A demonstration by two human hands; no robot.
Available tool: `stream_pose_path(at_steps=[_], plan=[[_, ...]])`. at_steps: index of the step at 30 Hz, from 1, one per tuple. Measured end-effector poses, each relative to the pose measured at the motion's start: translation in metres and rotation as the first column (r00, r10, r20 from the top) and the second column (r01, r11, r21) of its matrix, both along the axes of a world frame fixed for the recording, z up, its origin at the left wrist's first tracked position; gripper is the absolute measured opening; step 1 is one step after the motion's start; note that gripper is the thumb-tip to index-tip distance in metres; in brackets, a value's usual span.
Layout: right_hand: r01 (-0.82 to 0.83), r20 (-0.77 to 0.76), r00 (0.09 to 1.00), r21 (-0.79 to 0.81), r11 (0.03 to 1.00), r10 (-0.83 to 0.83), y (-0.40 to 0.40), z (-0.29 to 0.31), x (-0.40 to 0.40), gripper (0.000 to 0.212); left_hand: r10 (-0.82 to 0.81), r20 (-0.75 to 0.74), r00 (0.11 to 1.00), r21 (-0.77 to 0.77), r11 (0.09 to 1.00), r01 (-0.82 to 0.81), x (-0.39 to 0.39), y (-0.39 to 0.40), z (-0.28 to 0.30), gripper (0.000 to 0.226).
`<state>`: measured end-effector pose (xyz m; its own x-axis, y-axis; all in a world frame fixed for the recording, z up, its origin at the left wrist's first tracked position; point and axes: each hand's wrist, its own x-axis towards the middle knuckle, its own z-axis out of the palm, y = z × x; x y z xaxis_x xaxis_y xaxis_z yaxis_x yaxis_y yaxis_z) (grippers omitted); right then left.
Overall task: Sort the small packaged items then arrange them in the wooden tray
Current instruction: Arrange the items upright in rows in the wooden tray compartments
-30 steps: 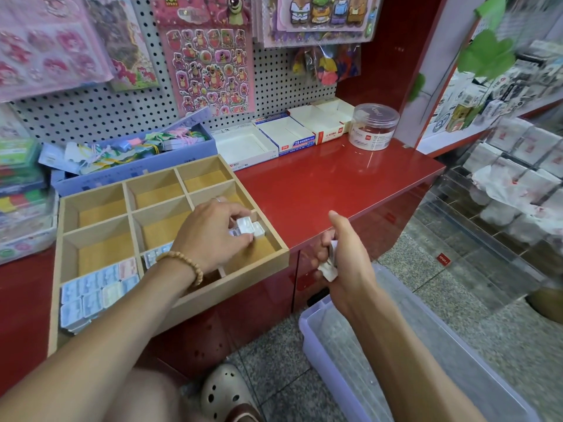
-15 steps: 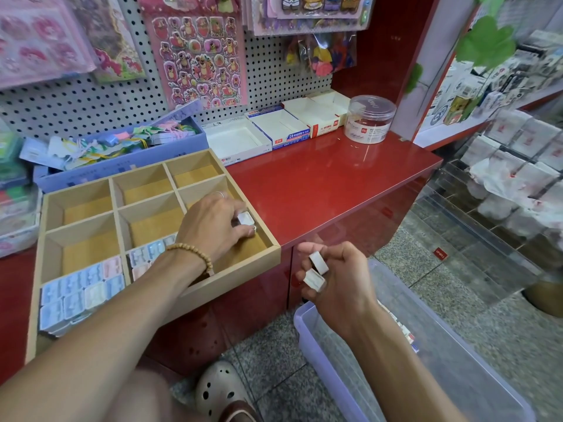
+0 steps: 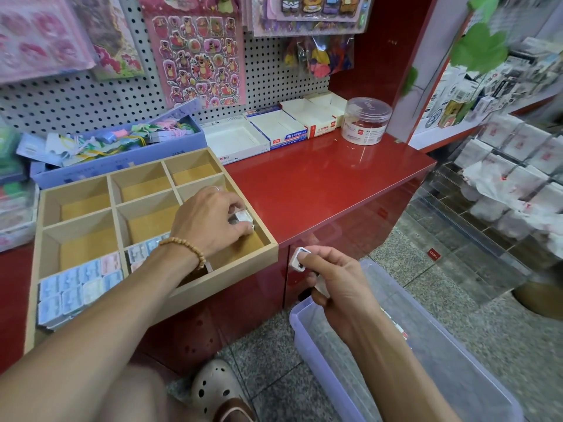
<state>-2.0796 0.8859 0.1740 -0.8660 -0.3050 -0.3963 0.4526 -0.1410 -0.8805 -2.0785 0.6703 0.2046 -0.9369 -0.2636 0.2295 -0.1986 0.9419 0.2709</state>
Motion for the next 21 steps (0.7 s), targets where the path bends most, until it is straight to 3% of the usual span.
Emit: stream_pose_path(at_steps=[3,7,11,15,21], plan=[[-0.013,-0.06,0.998,0.016,1.0,0.014,-0.001,0.007,-0.001,0.007,-0.153,-0.134,0.979,0.256,0.949,0.184,0.02,0.012,0.013,0.025],[-0.064,-0.08,0.995,-0.026,0.998,0.062,-0.008,0.015,0.0,0.004,-0.353,-0.124,0.927,0.497,0.787,0.366,0.044,0.036,0.019,0.039],[-0.127,-0.08,0.99,-0.096,0.987,0.119,-0.014,0.02,0.005,0.012,-0.298,-0.244,0.923,0.518,0.765,0.383,0.05,0.043,0.019,0.026],[-0.173,-0.099,0.981,-0.076,0.982,0.165,-0.019,0.024,0.01,0.014,-0.302,-0.248,0.92,0.446,0.808,0.386,0.053,0.044,0.023,0.024],[-0.243,-0.079,0.969,-0.151,0.958,0.233,-0.03,0.03,0.008,0.033,-0.294,-0.275,0.915,0.409,0.826,0.388,0.056,0.035,0.025,0.029]])
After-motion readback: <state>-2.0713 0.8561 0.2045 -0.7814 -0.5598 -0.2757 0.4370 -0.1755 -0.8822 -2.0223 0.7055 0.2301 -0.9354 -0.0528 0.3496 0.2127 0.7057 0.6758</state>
